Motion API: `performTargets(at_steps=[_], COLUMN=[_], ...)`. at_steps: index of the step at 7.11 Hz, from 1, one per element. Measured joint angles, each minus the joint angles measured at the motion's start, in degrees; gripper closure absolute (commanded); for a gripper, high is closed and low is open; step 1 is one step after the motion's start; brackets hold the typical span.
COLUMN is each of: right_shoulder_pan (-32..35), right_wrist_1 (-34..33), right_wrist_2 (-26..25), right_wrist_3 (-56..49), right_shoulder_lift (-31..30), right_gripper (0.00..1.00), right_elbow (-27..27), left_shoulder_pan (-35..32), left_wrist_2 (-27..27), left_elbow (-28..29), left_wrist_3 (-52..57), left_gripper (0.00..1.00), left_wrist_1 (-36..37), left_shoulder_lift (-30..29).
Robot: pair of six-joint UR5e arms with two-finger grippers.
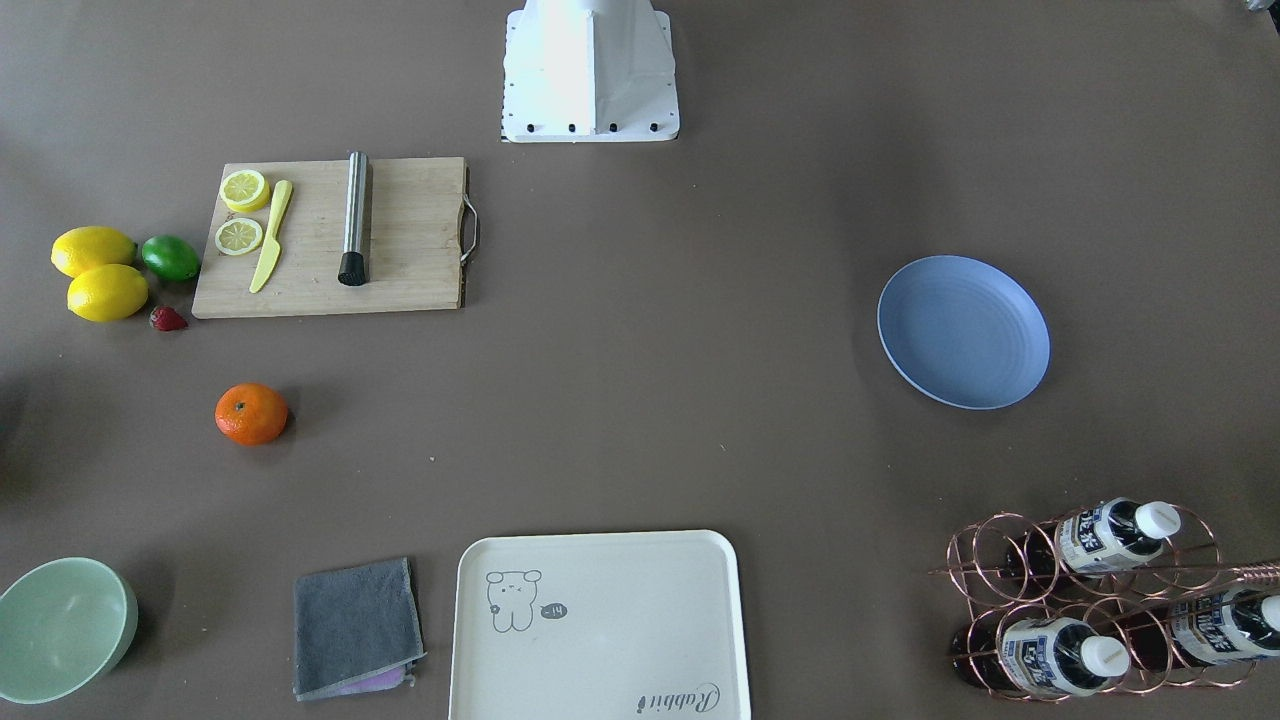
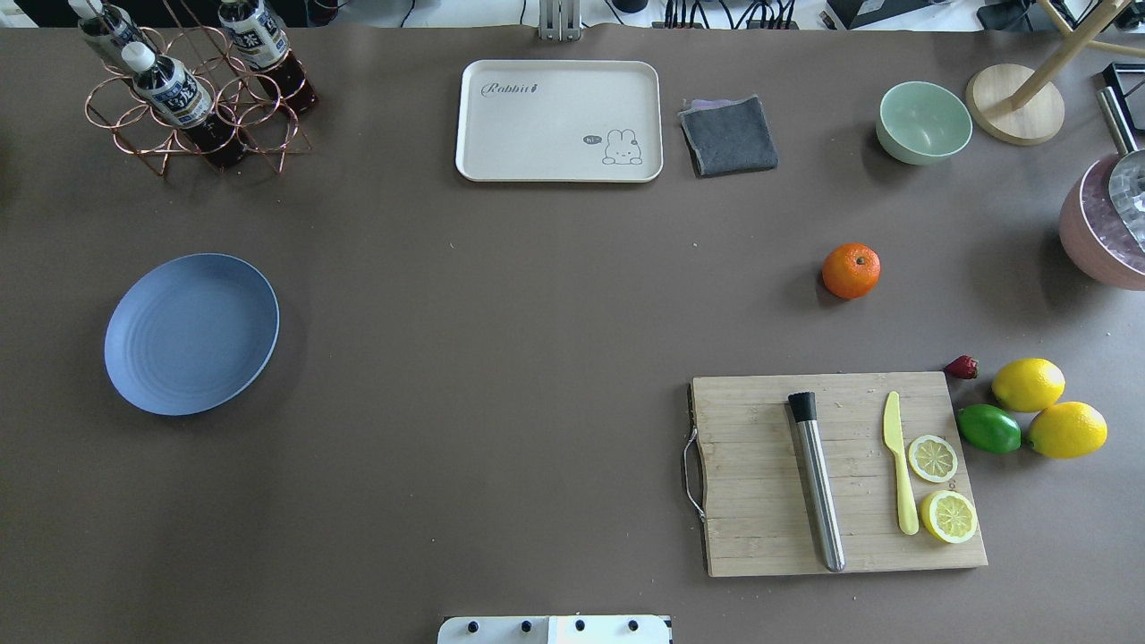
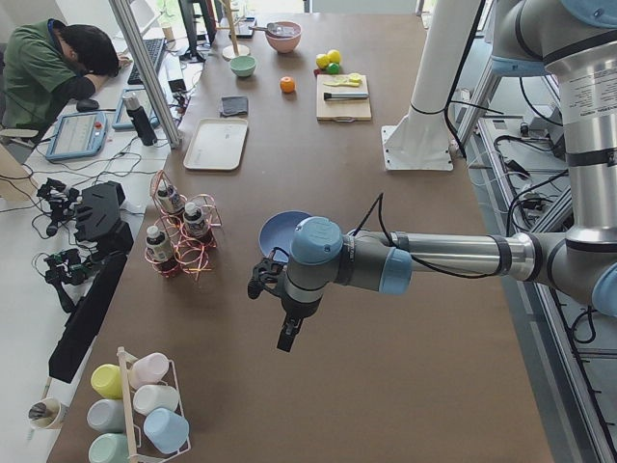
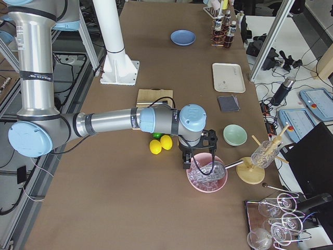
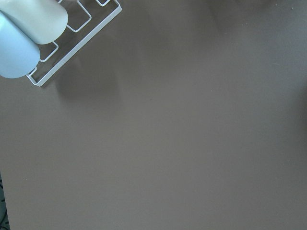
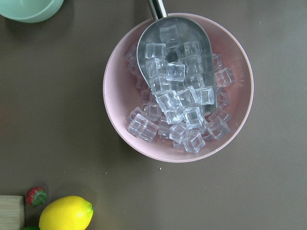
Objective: Pick orange to plate
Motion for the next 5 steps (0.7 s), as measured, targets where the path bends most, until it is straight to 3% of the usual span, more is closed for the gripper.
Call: performTargets(at_steps=[5], right_shoulder_pan=[0.16], right_wrist_1=[0.0], right_wrist_2=[0.19], right_wrist_3=[0.05], right_shoulder_lift=[-0.19], right_gripper=[0.0], right_elbow=[0.2], left_shoulder_pan=[-3.57], left_wrist_2=[-0.14], left_elbow=[-0.45], left_wrist_3=[0.14], left_gripper=[0.02], left_wrist_1=[-0.88], left_shoulder_lift=[1.38])
